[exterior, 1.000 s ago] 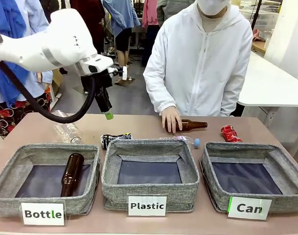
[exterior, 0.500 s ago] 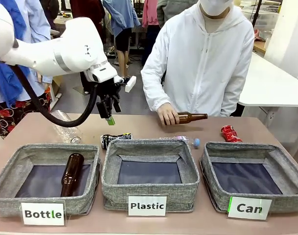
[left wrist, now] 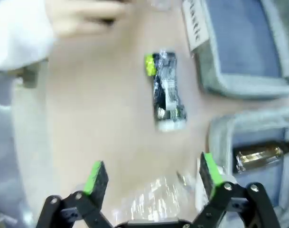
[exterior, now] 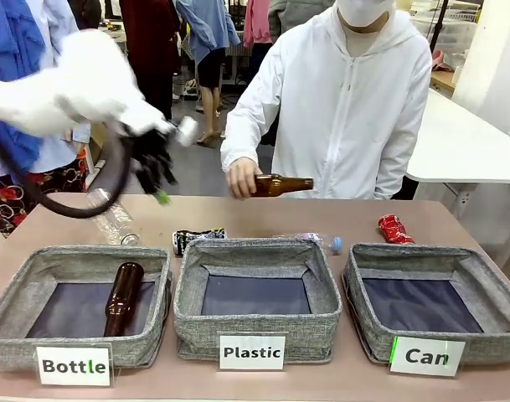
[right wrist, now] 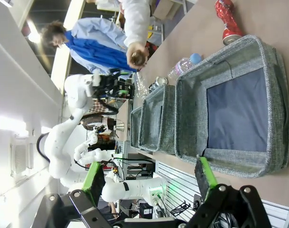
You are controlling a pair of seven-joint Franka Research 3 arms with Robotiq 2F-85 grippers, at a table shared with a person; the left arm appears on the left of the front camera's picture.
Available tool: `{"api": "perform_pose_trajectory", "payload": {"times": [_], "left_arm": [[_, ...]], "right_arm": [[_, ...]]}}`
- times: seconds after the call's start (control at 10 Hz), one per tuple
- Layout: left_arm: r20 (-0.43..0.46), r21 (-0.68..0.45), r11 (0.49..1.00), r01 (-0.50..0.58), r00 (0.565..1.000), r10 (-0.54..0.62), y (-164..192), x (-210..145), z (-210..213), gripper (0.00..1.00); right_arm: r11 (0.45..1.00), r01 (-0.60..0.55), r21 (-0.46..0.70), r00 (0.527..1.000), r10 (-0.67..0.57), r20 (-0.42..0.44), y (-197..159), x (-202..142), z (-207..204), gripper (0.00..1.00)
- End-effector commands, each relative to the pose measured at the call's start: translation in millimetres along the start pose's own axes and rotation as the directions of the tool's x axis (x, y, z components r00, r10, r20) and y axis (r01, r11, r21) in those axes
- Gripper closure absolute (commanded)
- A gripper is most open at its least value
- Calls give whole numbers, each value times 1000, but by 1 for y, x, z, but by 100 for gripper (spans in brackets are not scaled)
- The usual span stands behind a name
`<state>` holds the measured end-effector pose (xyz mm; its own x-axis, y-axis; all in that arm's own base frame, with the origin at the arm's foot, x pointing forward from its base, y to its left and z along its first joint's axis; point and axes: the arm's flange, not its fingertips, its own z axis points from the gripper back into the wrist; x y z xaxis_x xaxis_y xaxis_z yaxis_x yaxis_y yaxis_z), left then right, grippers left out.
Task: Sort the can waste into the basket.
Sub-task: Pick up the can waste from the table and place it in the right Fabric basket.
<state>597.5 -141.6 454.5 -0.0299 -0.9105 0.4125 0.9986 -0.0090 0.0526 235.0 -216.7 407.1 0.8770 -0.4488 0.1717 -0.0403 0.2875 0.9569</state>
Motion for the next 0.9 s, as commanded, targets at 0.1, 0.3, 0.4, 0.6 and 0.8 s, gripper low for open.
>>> {"api": "perform_pose_trajectory", "payload": {"times": [0.1,0.3,0.4,0.6,0.8], "left_arm": [[142,130,986,-104,986,86,-129,-137,144,0],[288,162,967,-196,947,144,-195,-211,176,0],[426,187,950,-250,892,151,-234,-262,178,0],[603,182,902,-392,769,213,-304,-345,164,0],[686,201,894,-400,709,163,-353,-386,136,0]], "right_arm": [[999,-30,22,999,29,16,1,3,1,0],[999,-30,22,999,29,16,1,3,1,0],[999,-30,22,999,29,16,1,3,1,0],[999,-30,22,999,29,16,1,3,1,0],[999,-30,22,999,29,16,1,3,1,0]]}}
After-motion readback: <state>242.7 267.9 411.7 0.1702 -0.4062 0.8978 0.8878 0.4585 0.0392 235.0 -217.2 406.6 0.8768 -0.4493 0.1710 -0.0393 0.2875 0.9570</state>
